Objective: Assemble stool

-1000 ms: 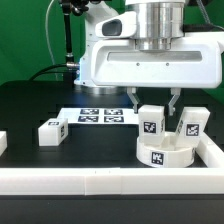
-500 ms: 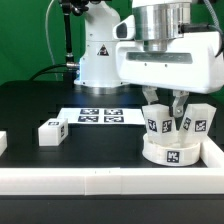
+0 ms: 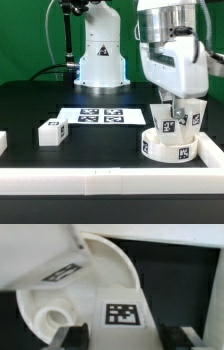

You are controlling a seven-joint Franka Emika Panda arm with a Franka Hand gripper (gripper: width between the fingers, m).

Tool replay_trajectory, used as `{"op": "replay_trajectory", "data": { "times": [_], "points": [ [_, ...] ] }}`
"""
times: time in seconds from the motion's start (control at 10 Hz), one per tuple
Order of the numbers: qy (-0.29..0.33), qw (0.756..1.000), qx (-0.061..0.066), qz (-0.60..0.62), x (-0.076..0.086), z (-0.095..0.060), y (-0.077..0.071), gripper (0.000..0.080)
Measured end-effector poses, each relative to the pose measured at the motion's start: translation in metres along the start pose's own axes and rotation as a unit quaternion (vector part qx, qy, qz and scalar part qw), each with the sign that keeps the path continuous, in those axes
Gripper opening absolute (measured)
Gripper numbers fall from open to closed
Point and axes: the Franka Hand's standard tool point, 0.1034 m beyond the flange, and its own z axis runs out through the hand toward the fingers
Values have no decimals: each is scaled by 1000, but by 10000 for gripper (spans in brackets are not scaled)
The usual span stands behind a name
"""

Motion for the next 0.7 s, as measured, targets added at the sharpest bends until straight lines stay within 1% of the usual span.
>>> {"op": "replay_trajectory", "data": {
  "times": [0.1, 0.3, 0.4, 0.6, 0.7],
  "points": [
    [-1, 999, -1, 45, -2, 0, 0, 338],
    [-5, 989, -14, 149, -7, 2, 5, 338],
    [-5, 983, -17, 181, -9, 2, 5, 338],
    [-10, 979, -17, 201, -11, 2, 5, 338],
    [-10, 980, -17, 196, -11, 2, 6, 388]
  ]
}}
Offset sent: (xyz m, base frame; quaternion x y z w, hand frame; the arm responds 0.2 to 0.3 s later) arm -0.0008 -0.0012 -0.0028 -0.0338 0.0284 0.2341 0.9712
